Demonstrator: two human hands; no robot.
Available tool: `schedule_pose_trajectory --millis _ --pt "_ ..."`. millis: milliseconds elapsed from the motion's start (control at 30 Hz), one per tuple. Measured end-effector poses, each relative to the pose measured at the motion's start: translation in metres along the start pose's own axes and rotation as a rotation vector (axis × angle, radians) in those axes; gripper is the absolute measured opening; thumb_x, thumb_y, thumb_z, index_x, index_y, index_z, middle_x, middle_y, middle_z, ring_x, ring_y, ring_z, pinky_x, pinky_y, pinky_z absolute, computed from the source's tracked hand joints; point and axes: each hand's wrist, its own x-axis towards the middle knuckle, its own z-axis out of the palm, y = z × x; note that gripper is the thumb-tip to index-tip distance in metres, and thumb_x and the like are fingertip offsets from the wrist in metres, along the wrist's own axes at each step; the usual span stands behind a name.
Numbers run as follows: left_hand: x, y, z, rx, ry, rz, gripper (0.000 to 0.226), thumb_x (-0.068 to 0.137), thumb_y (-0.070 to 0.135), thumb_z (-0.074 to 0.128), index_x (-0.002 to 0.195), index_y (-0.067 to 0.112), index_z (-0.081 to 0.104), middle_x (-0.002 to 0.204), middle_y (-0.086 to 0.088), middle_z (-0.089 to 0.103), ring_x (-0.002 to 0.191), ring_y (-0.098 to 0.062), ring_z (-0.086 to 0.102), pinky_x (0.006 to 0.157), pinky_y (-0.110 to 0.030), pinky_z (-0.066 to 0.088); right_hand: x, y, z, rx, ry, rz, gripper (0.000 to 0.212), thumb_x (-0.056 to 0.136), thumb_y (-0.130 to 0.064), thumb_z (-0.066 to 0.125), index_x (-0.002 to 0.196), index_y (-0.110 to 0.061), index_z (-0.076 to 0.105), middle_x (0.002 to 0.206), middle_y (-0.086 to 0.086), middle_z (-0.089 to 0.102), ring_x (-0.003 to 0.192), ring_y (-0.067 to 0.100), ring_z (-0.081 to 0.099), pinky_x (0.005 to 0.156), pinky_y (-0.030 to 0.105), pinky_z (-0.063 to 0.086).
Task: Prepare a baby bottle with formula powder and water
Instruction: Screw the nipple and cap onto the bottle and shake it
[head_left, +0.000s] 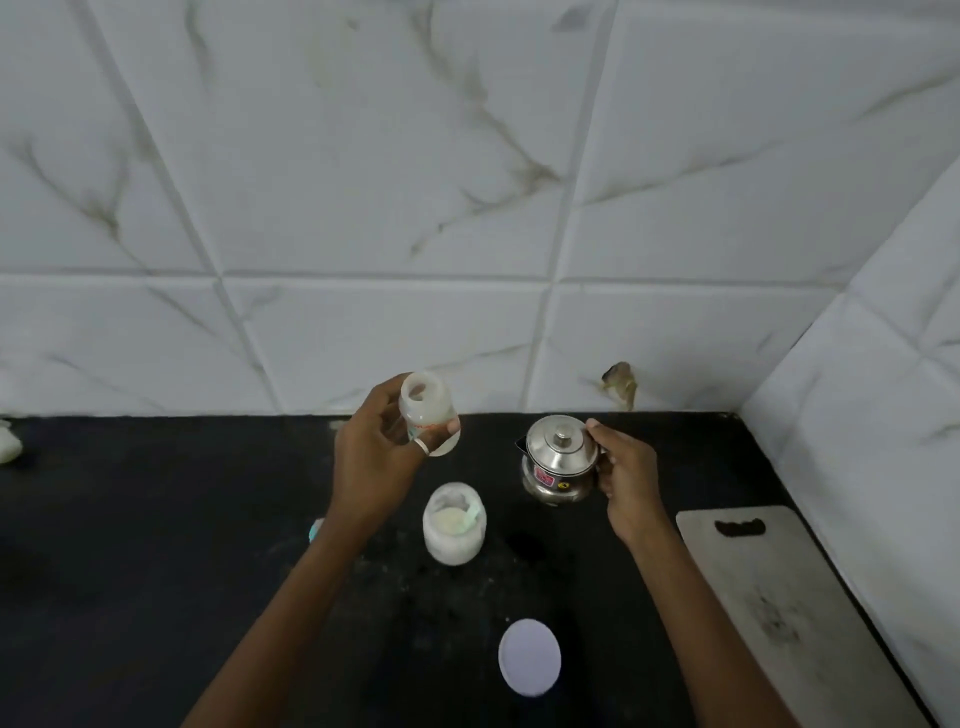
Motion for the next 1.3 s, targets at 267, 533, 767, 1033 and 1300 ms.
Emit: schedule_pose_trajectory --millis 267,533,767,1033,1300 --pt "-0.018 -0.034 0.003 0.029 -0.006 -0.032 0.057 0.072 0.023 0.09 0.122 0.03 0.064 0.112 0.018 0.072 0.105 0.001 0.07 0.089 -0.017 0.056 0.024 0.077 -0.011 0.024 0.002 0.123 0.024 0.091 -0.017 0.07 0.099 0.005 0.075 0.091 0.016 0.076 0.085 0.026 0.072 0.074 0.033 0.054" --pt "-0.029 -0.045 0.0 0.035 -0.011 -0.034 0.058 0.07 0.027 0.087 0.124 0.02 0.065 0.108 0.028 0.072 0.105 0.001 0.07 0.086 -0.014 0.055 0.024 0.11 -0.013 0.008 -0.029 0.165 0.016 0.093 -0.016 0.067 0.093 -0.005 0.078 0.091 0.01 0.079 0.085 0.021 0.075 0.071 0.029 0.054" --pt "-0.036 -0.051 0.0 0.022 -0.008 -0.036 0.061 0.07 0.027 0.087 0.126 0.017 0.064 0.111 0.024 0.072 0.108 -0.003 0.07 0.091 -0.02 0.057 0.032 0.121 -0.018 0.029 -0.028 0.162 0.022 0.092 -0.014 0.067 0.1 0.004 0.075 0.092 0.014 0.078 0.086 0.024 0.074 0.074 0.03 0.055" --pt "-0.041 -0.054 -0.001 0.03 -0.015 -0.022 0.062 0.071 0.027 0.087 0.127 0.013 0.065 0.114 0.023 0.072 0.109 -0.003 0.07 0.091 -0.02 0.056 0.034 0.132 -0.025 0.027 -0.035 0.153 0.019 0.093 -0.015 0.066 0.098 0.001 0.076 0.094 0.014 0.077 0.089 0.025 0.073 0.074 0.03 0.054" --pt "-0.046 -0.05 0.003 0.018 -0.033 -0.013 0.059 0.071 0.025 0.085 0.125 0.016 0.064 0.112 0.028 0.071 0.108 0.0 0.07 0.088 -0.015 0.055 0.033 0.134 -0.033 -0.091 -0.028 0.083 0.029 0.091 -0.026 0.072 0.08 -0.001 0.063 0.065 0.01 0.048 0.052 0.013 0.038 0.046 0.025 0.026"
